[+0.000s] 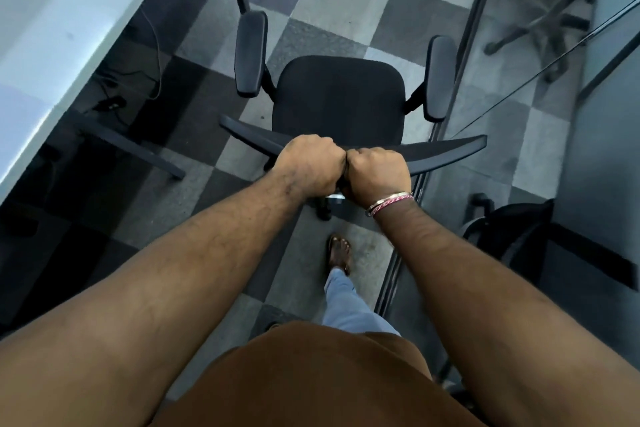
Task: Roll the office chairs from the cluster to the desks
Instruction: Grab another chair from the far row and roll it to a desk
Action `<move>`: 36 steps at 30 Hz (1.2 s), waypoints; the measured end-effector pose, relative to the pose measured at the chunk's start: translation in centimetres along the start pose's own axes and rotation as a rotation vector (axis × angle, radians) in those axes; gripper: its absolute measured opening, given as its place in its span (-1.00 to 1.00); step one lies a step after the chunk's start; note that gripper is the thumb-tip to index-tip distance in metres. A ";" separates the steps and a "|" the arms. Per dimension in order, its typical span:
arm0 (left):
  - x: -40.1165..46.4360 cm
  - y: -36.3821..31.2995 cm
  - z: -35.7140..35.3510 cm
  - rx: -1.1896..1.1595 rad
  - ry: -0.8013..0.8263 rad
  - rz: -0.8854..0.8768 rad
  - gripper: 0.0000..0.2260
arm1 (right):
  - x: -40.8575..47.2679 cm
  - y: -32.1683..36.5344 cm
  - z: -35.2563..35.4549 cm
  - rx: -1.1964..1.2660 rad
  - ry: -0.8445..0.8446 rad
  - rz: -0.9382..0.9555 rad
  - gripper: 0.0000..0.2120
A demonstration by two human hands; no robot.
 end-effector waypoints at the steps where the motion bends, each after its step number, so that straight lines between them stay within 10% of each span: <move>1: 1.9 0.4 0.6 -0.001 -0.007 0.004 -0.84 | 1.4 -1.3 -0.3 0.012 0.007 -0.013 -0.80; 36: 71.8 9.5 23.1 -0.054 -0.020 -0.064 -0.81 | 52.3 -54.1 -6.8 -0.060 0.190 -0.050 -0.74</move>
Point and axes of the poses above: each hand's wrist, its own x-axis towards the middle knuckle, its own z-axis out of the back of the hand, y = z × x, the point moved 3 cm from there along x, towards the middle knuckle, and after that the axes turned 3 degrees about -y, right-handed, at the moved point
